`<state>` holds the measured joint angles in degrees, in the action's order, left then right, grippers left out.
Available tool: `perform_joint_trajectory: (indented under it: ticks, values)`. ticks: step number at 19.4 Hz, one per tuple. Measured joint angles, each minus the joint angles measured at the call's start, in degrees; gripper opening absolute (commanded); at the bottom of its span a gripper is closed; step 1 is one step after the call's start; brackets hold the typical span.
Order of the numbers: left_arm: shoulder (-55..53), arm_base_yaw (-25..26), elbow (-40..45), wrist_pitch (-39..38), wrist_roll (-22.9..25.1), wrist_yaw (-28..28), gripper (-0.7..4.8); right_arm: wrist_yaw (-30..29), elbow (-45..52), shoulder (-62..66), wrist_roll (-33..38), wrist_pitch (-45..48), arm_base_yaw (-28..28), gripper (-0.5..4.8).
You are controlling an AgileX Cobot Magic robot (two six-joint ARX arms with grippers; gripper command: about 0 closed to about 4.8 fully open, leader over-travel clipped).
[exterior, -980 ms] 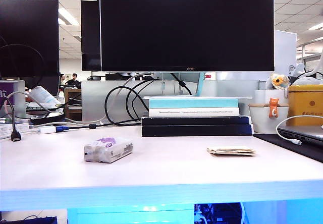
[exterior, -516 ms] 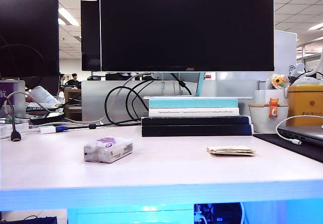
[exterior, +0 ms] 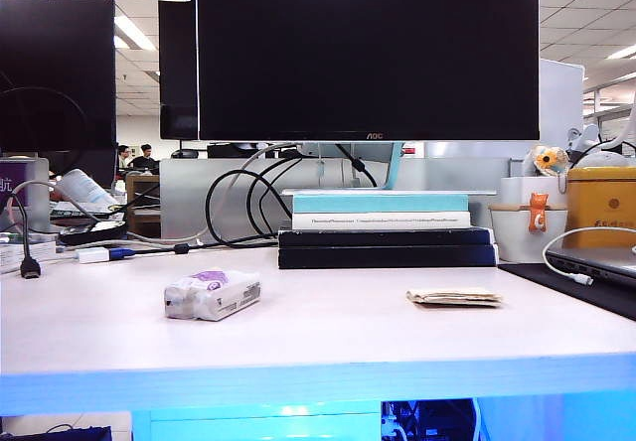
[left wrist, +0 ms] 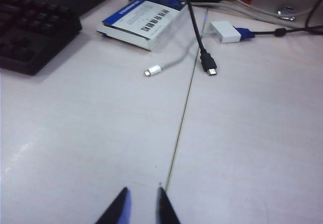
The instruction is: Pick up a packet of tissues from the table with the left hand, then take a tissue from it with the right hand.
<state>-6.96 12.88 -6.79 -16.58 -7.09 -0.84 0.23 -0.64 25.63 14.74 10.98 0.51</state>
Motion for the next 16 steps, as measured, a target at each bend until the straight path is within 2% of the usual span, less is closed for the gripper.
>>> perform_joint_trajectory:
  ticks: [1, 3, 8, 10, 12, 14, 16]
  values:
    - [2.58, -6.40, 0.74, 0.04, -0.26, -1.79, 0.80, 0.00, 0.00, -0.02, 0.00, -0.35, 0.00, -0.02]
    - [2.84, -8.61, 1.05, 0.26, 0.92, -1.81, 0.81, 0.00, 0.00, -0.02, 0.00, -1.51, 0.00, -0.02]
    - [2.84, -8.70, 1.77, 0.02, 2.19, -1.81, 0.81, -3.69, 0.00, -10.69, -2.40, 4.24, 0.28, -0.02]
    - [2.84, -8.70, 1.77, 0.02, 2.16, -1.79, 0.85, -2.69, 0.00, -17.18, -3.56, 0.22, 0.17, -0.02]
    - [2.91, -8.70, 2.23, 0.26, 2.19, -1.51, 0.85, -1.31, 0.00, -25.40, -5.84, -14.08, 0.15, -0.02]
    - [3.89, -8.70, 3.45, 0.90, 2.23, 0.57, 0.85, -1.31, 0.00, -25.29, -5.81, -15.37, -0.02, -0.01]
    - [5.05, -8.72, 4.57, 2.62, 2.38, 6.29, 0.81, -1.36, 0.00, -25.33, -5.84, -16.55, -0.04, -0.02]
